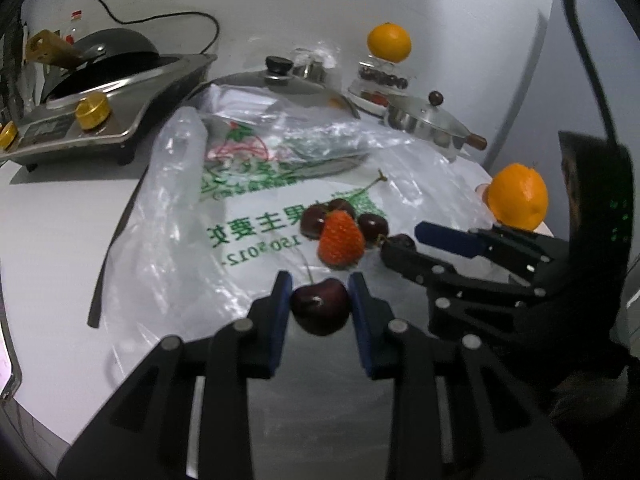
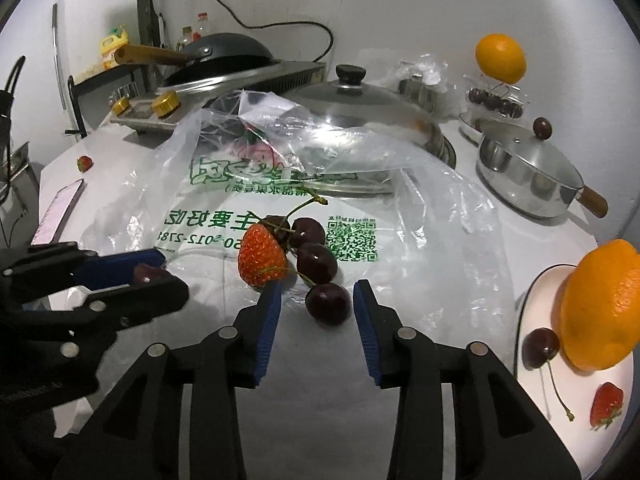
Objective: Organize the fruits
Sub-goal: 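Grasp a dark cherry with the left gripper while the right gripper grasps another cherry, then carry both held cherries from the bag over the white plate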
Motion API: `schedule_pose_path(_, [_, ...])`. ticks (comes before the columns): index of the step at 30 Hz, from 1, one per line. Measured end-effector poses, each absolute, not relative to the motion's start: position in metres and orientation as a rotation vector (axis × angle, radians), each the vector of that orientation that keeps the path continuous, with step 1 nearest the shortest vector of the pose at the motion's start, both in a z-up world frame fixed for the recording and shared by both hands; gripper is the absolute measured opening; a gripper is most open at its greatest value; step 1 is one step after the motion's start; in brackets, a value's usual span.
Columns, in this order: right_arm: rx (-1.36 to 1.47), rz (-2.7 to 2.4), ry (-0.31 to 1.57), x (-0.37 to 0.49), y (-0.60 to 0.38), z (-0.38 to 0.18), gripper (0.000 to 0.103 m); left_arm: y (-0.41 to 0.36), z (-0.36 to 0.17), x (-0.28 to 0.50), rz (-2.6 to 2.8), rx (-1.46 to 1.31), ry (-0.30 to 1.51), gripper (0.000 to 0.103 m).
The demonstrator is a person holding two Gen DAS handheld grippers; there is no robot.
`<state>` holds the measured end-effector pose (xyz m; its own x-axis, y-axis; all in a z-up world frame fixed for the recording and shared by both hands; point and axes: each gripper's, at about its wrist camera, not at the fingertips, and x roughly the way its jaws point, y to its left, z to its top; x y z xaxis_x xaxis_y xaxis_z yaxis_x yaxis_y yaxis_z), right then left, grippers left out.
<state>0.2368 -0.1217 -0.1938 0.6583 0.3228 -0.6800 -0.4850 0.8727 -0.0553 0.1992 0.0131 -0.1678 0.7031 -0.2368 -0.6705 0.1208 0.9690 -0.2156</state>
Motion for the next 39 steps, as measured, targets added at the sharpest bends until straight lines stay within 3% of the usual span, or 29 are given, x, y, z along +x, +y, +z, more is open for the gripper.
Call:
schedule_pose_path(10, [-0.228, 0.422, 0.789, 0.249, -0.124, -0.203, 0.040, 0.017, -0.166, 0.198, -0.187, -0.158, 0.757, 0.030])
schedule_pose_path(17, [-0.246, 0.427, 0.773, 0.245, -0.123, -0.203, 0.030, 0.013, -0.163, 0.195, -0.190, -0.150, 0.754, 0.030])
schedule_pose_path(39, [-0.203, 0.406, 0.678, 0.219, -0.164, -0.168, 0.030, -0.023, -0.146, 0.190, -0.225, -0.093, 0.730, 0.030])
